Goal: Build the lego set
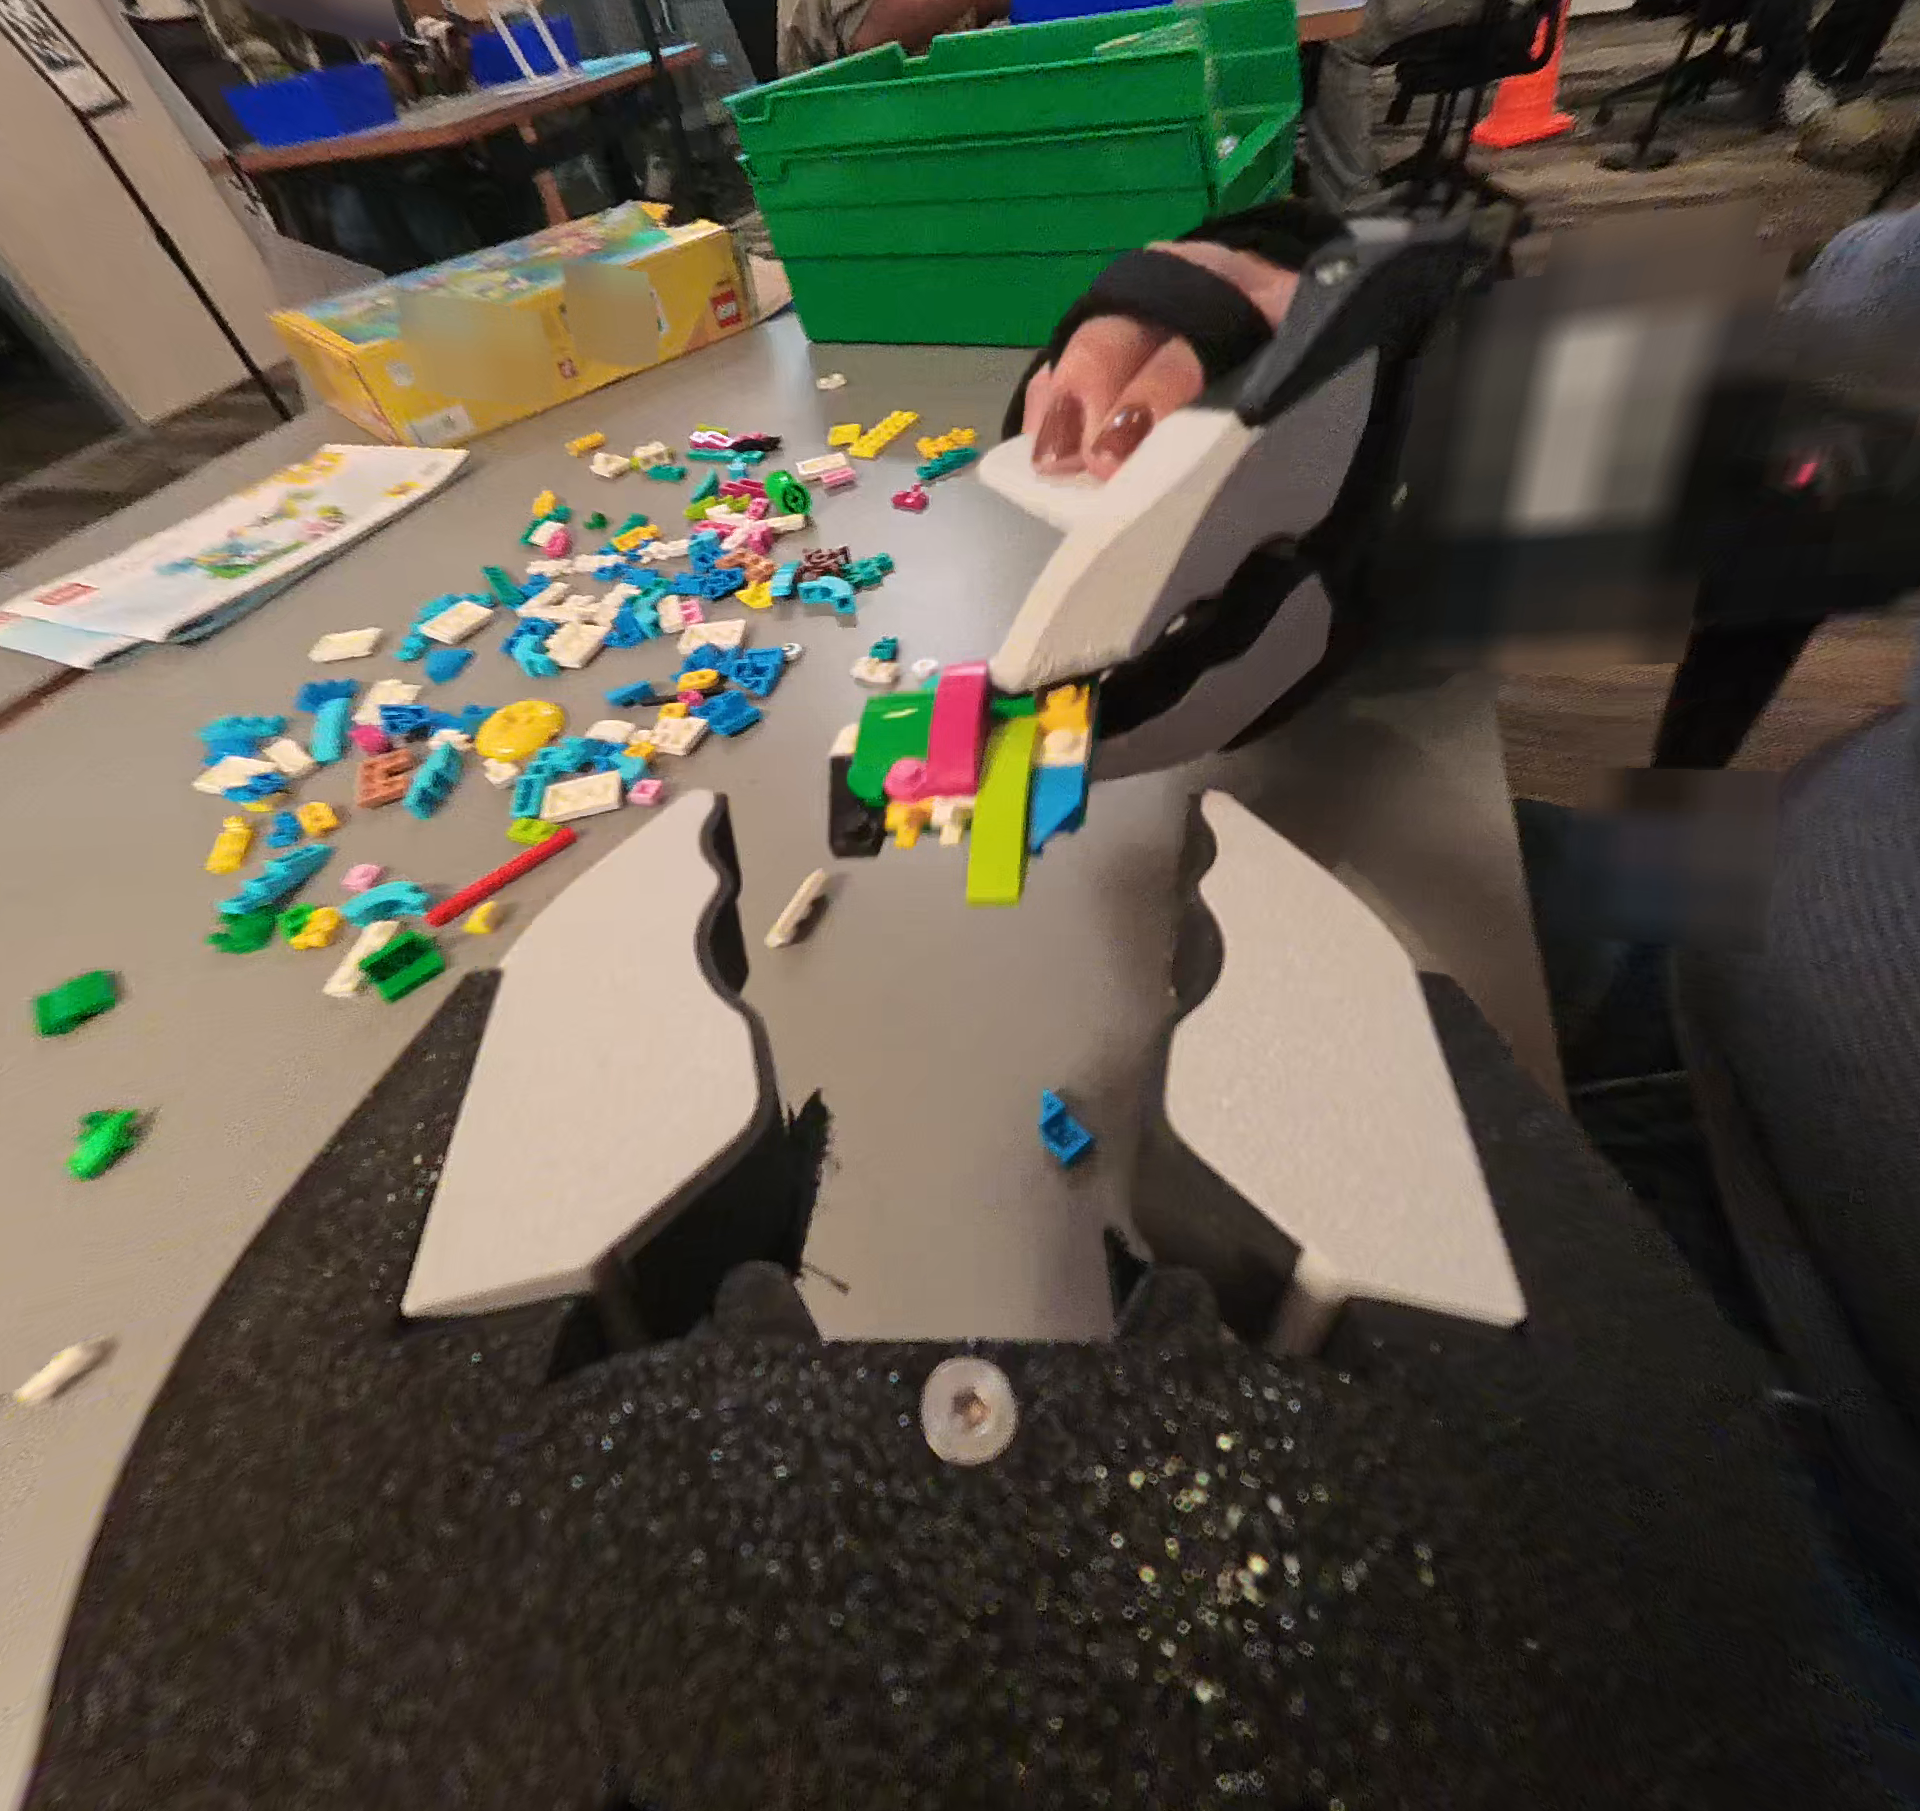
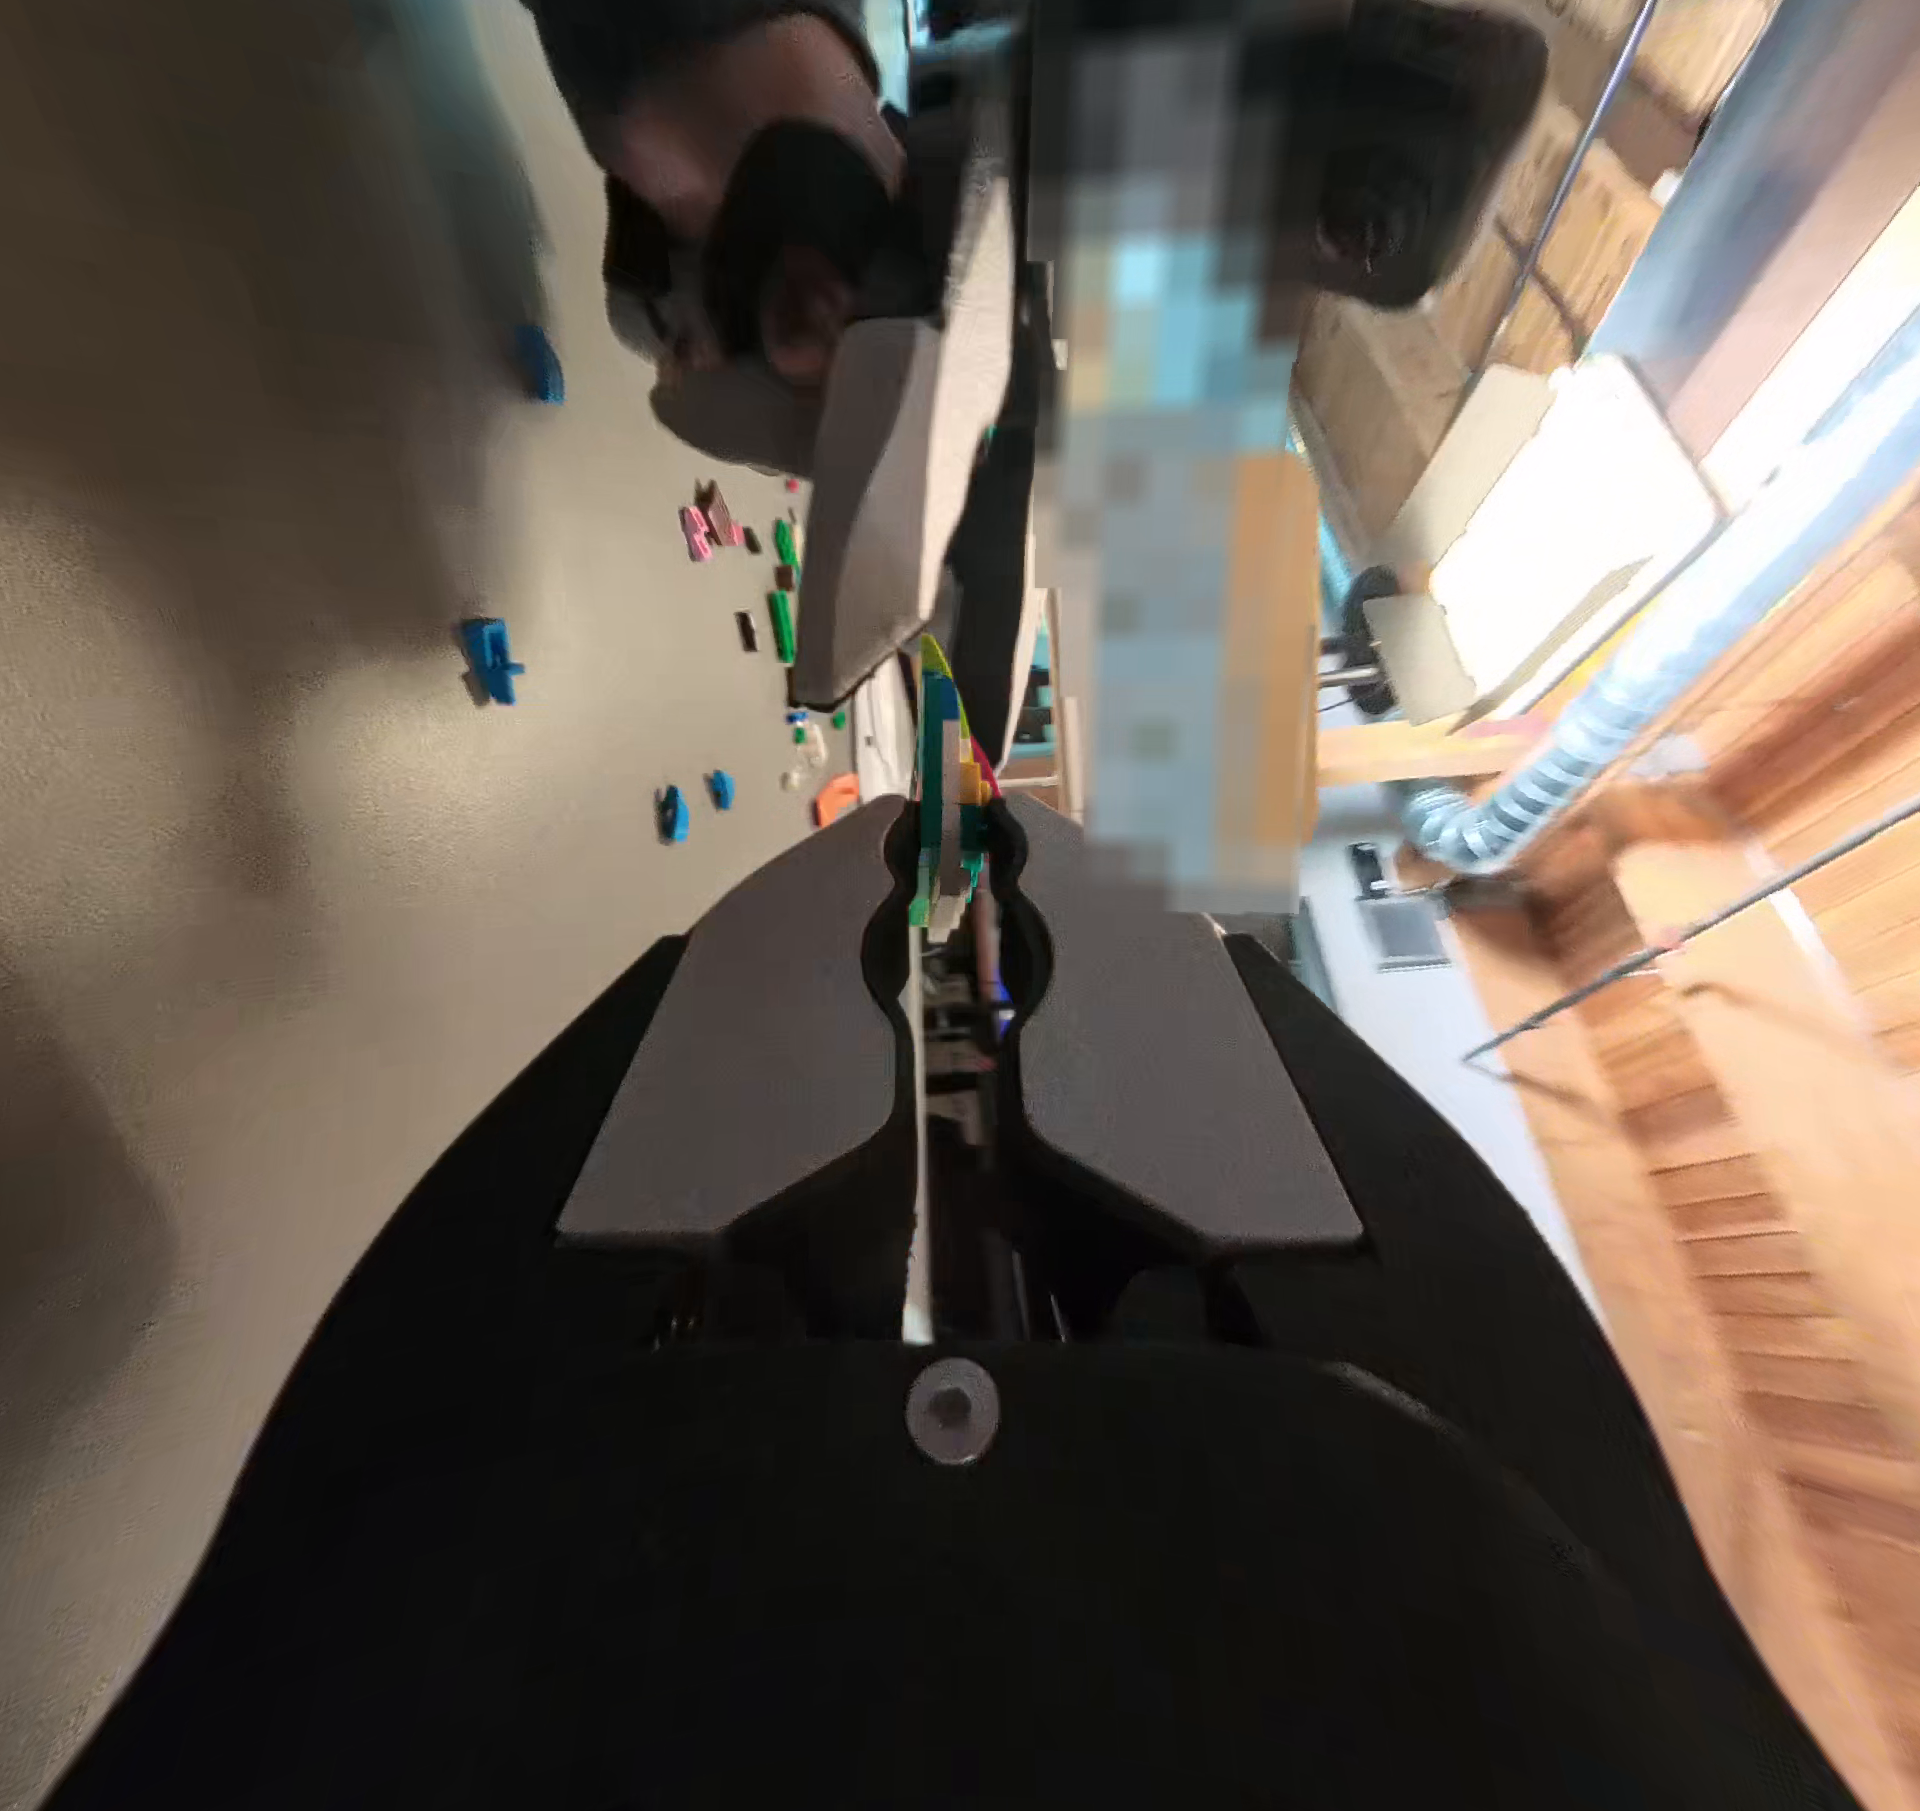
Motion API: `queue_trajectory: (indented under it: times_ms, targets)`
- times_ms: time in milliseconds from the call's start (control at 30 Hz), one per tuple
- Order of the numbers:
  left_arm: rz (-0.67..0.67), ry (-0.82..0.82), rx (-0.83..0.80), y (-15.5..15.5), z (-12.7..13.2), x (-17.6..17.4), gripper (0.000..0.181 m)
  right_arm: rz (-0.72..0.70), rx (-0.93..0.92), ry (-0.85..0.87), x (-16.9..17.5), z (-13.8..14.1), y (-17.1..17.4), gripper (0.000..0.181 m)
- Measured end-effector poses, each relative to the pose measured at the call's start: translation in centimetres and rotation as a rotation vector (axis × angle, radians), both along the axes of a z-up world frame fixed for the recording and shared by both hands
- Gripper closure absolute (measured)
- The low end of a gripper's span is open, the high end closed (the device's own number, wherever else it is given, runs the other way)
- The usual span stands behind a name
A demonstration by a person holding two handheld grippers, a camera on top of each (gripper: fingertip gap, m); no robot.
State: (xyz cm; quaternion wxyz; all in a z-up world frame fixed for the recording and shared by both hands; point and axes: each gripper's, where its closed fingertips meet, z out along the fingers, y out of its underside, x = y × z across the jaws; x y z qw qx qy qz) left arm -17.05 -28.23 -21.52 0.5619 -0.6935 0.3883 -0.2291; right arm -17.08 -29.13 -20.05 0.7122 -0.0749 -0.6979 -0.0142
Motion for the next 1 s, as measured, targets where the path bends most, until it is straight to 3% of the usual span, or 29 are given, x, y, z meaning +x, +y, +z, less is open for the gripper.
queue_trajectory:
  times_ms: [167, 367, 500, 633, 867, 1000]
  targets:
    - [-0.050, -0.007, -0.032, -0.5, -0.2, 0.7, 0.126, -0.002, 0.155, 0.011, -0.3, -0.3, -1.1, 0.171]
    - [0.004, 0.085, 0.086, 0.0, -0.2, -0.7, 0.131, -0.008, 0.085, 0.013, -0.7, -0.5, -0.8, 0.165]
    - [0.109, 0.237, 0.184, 0.7, -0.4, -3.5, 0.131, -0.013, -0.157, 0.028, -0.4, 0.1, 0.7, 0.151]
    - [0.246, 0.358, 0.247, 1.4, -0.6, -7.1, 0.131, -0.043, -0.453, 0.109, 0.2, 1.4, 3.7, 0.151]
    - [0.496, 0.270, 0.269, 2.4, 0.6, -12.8, 0.131, -0.071, -0.683, 0.215, 0.4, 2.0, 6.2, 0.153]
    - [0.492, 0.269, 0.144, 2.2, -0.7, -13.7, 0.131, -0.071, -0.760, 0.229, 0.4, 2.0, 6.8, 0.154]
